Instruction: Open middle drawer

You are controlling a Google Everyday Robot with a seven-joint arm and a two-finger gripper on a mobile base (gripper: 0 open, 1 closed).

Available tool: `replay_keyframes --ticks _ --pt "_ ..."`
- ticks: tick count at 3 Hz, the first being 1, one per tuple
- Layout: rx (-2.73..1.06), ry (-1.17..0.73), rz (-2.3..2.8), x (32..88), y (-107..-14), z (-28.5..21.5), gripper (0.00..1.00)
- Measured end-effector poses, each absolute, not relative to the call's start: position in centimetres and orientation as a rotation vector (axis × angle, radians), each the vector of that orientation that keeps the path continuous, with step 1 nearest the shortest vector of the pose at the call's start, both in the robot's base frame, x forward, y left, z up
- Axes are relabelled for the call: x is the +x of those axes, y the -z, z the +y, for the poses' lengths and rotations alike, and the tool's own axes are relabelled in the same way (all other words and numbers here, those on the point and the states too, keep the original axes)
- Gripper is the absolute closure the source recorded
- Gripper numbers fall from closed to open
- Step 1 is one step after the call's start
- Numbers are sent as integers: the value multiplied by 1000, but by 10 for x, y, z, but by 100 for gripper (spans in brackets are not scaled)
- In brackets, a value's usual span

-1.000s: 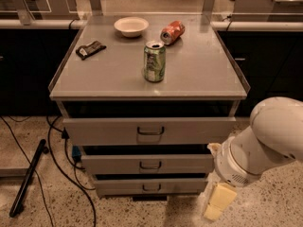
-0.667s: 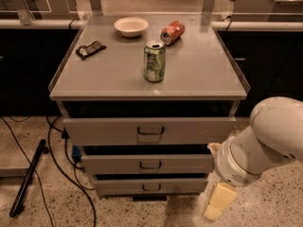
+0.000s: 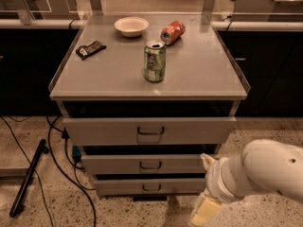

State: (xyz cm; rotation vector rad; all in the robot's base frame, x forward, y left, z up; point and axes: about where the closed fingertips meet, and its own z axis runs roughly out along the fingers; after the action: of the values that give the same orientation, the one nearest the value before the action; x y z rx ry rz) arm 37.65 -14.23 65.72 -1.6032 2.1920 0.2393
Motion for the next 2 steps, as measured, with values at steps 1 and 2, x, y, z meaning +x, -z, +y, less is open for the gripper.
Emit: replay_keyframes --ticks 1,2 --pt "-1576 -238 2132 393 -620 -124 0" --pt "-1641 -319 2051 404 -569 -77 0"
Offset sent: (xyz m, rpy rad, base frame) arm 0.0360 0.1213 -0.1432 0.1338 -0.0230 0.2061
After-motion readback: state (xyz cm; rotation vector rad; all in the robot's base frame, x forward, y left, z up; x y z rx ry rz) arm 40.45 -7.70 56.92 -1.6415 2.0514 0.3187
